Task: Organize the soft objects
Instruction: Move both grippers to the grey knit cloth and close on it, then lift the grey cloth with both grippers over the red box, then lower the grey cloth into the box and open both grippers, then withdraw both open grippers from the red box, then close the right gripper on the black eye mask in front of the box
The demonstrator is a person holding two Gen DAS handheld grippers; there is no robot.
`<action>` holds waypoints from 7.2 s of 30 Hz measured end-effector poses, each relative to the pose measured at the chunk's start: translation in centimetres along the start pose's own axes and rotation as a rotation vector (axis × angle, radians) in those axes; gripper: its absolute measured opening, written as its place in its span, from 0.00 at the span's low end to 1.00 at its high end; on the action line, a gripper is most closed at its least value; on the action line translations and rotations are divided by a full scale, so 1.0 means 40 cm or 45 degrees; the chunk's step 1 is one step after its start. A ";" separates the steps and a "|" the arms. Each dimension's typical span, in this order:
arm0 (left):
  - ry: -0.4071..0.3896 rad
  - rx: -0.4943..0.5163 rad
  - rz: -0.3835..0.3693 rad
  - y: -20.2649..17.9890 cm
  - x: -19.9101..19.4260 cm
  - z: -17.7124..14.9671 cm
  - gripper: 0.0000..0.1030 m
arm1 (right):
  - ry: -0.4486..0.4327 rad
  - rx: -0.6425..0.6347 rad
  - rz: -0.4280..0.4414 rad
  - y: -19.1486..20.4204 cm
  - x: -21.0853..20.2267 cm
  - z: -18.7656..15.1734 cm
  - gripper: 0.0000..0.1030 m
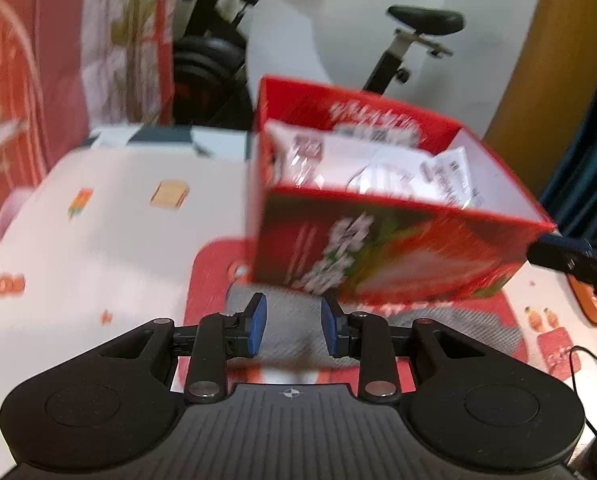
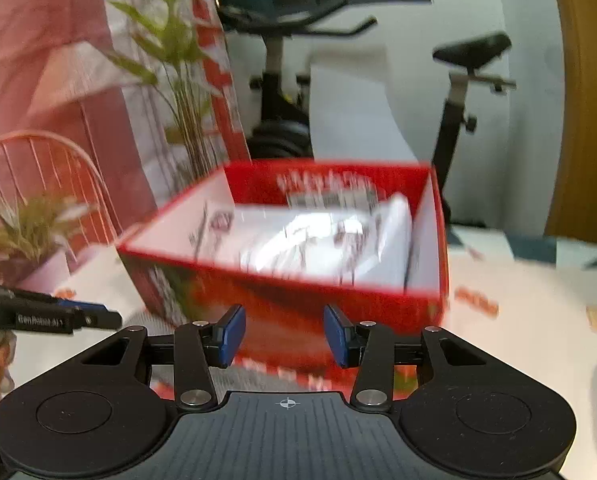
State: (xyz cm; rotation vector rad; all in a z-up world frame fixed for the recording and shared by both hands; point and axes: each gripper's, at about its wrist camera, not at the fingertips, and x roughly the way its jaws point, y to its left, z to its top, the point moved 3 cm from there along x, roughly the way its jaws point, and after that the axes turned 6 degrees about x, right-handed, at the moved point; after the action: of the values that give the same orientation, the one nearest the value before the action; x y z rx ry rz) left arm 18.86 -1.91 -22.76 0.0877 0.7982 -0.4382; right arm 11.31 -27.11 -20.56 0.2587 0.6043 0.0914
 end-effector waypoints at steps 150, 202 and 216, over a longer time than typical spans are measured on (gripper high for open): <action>0.007 0.301 -0.023 -0.085 0.366 0.457 0.13 | 0.118 -0.343 -0.254 -0.114 0.439 0.348 0.22; -0.032 -0.017 -0.056 -0.002 -0.078 -0.040 0.53 | 0.120 -0.151 -0.103 -0.003 -0.032 -0.007 0.57; 0.005 -0.135 -0.067 0.011 -0.060 -0.112 0.53 | 0.400 -0.316 -0.163 0.031 0.004 -0.236 0.64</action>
State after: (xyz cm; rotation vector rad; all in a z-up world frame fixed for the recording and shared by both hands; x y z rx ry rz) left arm 14.56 0.40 -24.25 -0.0311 0.8273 -0.4443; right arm 6.04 -23.87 -27.78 -0.0377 0.9118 0.0835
